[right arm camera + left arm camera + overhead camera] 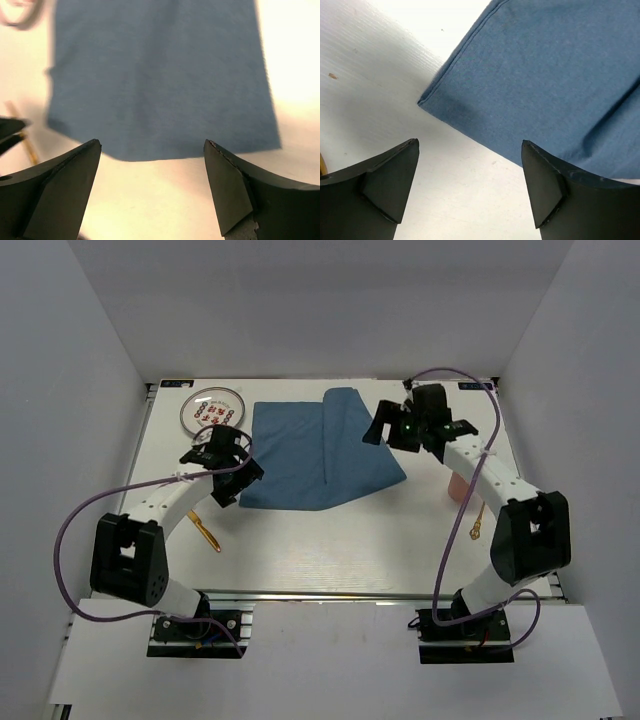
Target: Set the dinner table for one person
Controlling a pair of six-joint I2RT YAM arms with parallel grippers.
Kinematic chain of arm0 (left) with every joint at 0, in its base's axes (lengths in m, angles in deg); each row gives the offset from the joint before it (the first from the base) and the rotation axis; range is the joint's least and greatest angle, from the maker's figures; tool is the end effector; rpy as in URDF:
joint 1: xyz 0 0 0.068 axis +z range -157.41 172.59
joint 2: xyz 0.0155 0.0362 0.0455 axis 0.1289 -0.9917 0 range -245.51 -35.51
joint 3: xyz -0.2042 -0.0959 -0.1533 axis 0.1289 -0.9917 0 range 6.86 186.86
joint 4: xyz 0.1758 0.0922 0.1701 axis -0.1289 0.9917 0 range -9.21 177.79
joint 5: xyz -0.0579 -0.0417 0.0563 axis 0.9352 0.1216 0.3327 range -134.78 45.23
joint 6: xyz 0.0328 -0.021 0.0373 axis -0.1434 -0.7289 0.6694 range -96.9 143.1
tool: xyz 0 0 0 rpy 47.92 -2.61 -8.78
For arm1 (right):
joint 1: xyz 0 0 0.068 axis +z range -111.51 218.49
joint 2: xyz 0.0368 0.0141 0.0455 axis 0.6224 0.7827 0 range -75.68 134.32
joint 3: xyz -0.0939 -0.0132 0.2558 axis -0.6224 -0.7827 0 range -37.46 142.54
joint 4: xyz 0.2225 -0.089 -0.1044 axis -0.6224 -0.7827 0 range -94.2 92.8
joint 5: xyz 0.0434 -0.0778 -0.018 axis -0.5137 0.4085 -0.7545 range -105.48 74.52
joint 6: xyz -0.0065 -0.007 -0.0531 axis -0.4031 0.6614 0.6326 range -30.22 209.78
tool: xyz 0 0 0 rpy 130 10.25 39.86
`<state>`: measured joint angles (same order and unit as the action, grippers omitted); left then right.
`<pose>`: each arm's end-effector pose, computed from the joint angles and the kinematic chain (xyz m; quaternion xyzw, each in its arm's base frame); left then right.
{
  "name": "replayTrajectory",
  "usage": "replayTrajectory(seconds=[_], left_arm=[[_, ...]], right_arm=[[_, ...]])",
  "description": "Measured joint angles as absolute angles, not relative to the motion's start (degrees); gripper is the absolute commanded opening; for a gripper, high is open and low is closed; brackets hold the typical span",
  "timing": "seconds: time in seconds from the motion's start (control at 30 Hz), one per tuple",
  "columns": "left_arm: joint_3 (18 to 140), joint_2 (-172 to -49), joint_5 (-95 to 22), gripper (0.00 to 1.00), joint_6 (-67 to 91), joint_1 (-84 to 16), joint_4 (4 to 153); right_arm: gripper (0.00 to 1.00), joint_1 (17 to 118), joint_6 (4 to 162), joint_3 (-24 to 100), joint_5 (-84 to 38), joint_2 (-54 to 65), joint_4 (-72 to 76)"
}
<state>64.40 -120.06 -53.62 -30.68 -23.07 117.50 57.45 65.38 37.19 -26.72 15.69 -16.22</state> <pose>0.2795 -0.0727 0.2206 -0.3335 0.9120 -0.0673 0.2290 0.3444 0.1257 0.3008 -0.0026 0.8868 0.2487 0.3895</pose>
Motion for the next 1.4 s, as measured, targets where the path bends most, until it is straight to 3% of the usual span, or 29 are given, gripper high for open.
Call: replayTrajectory(seconds=[0.3, 0.47, 0.67, 0.73, 0.77, 0.83, 0.87, 0.93, 1.2, 1.4], left_arm=[[61.56, -115.8, -53.75, 0.97, -29.46, -23.07, 118.39], [59.77, -113.16, -54.1, 0.98, -29.42, -23.07, 119.38], [58.54, -113.03, -54.42, 0.98, -29.39, -23.07, 118.87], [57.84, -113.03, -54.42, 0.98, -29.37, -23.07, 118.7], [57.63, -113.03, -54.42, 0.98, -29.35, -23.07, 118.65], [57.19, -113.03, -54.42, 0.98, -29.35, -23.07, 118.33], [57.04, -113.03, -54.4, 0.98, -29.37, -23.07, 118.17], [56.9, -113.03, -54.4, 0.98, -29.52, -23.07, 117.98], [56.84, -117.62, -54.21, 0.97, -33.98, -23.07, 115.77], [56.84, -122.23, -54.27, 0.86, -38.25, -23.07, 115.38]], right_arm=[[0.82, 56.29, 59.87, 21.48, -13.39, 17.51, -15.46], [0.79, 56.18, 57.97, 21.28, -8.86, 18.58, -14.41], [0.67, 55.72, 55.93, 24.3, -5.74, 26.3, -13.62], [0.55, 55.57, 55.39, 25.28, -5.34, 27.26, -12.09], [0.4, 55.44, 55.15, 25.43, -5.21, 27.96, -11.72], [0.24, 55.31, 54.45, 25.61, -4.91, 28.52, -11.04], [0.1, 55.29, 54.05, 25.59, -4.67, 28.77, -10.87], [0.0, 55.11, 53.77, 25.41, -4.69, 28.92, -10.41], [0.0, 55.07, 52.7, 22.13, -5.34, 26.3, -9.32], [0.0, 55.11, 52.7, 20.01, -7.31, 22.67, -8.99]])
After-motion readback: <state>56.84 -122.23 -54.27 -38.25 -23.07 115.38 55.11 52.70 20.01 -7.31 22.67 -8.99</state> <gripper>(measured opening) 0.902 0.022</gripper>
